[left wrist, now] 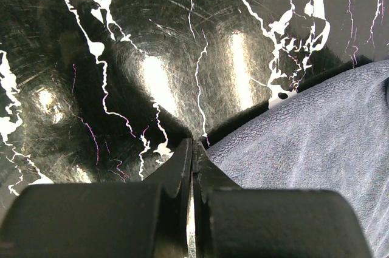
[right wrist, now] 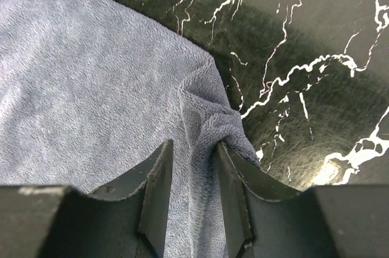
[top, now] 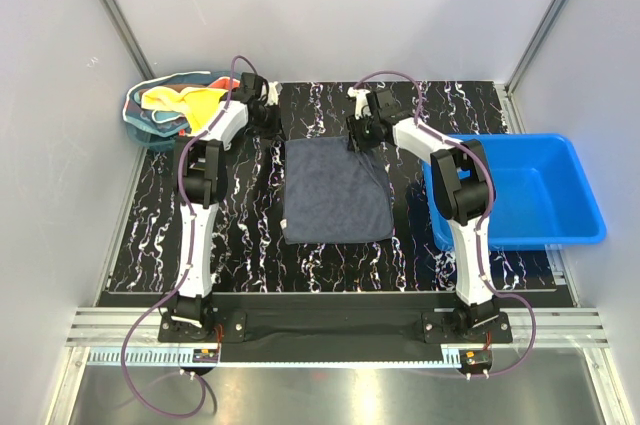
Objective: Fold and stack the towels
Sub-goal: Fold the towel
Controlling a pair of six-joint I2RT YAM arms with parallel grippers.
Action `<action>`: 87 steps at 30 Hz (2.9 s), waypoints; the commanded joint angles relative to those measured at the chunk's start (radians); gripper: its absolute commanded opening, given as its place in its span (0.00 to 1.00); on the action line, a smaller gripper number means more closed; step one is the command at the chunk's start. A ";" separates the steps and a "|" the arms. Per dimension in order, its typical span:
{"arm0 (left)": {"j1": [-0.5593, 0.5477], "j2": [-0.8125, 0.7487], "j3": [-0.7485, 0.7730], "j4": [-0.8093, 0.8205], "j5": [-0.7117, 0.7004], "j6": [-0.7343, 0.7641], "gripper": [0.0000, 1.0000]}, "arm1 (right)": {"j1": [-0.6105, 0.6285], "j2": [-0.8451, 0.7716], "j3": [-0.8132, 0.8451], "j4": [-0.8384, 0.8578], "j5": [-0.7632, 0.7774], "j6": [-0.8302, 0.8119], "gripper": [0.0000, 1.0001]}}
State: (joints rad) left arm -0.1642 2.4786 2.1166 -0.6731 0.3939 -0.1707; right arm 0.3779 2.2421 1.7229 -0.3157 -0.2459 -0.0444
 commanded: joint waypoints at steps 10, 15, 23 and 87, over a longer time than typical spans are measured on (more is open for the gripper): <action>0.002 -0.023 -0.052 0.020 -0.012 -0.029 0.00 | 0.006 -0.059 0.009 0.072 0.356 0.078 0.31; 0.002 -0.023 -0.052 0.020 -0.012 -0.029 0.00 | 0.001 -0.035 0.021 0.083 0.393 0.101 0.22; 0.000 -0.029 -0.053 0.021 -0.006 -0.033 0.06 | -0.022 -0.050 -0.011 0.124 0.361 0.199 0.22; 0.003 0.036 0.069 -0.040 0.103 0.062 0.41 | -0.200 0.375 0.673 -0.602 -0.262 -0.158 0.36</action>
State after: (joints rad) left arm -0.1524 2.4916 2.1475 -0.6933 0.5041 -0.1131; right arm 0.1738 2.6041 2.3619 -0.8963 -0.5152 -0.1848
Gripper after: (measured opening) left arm 0.421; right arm 0.369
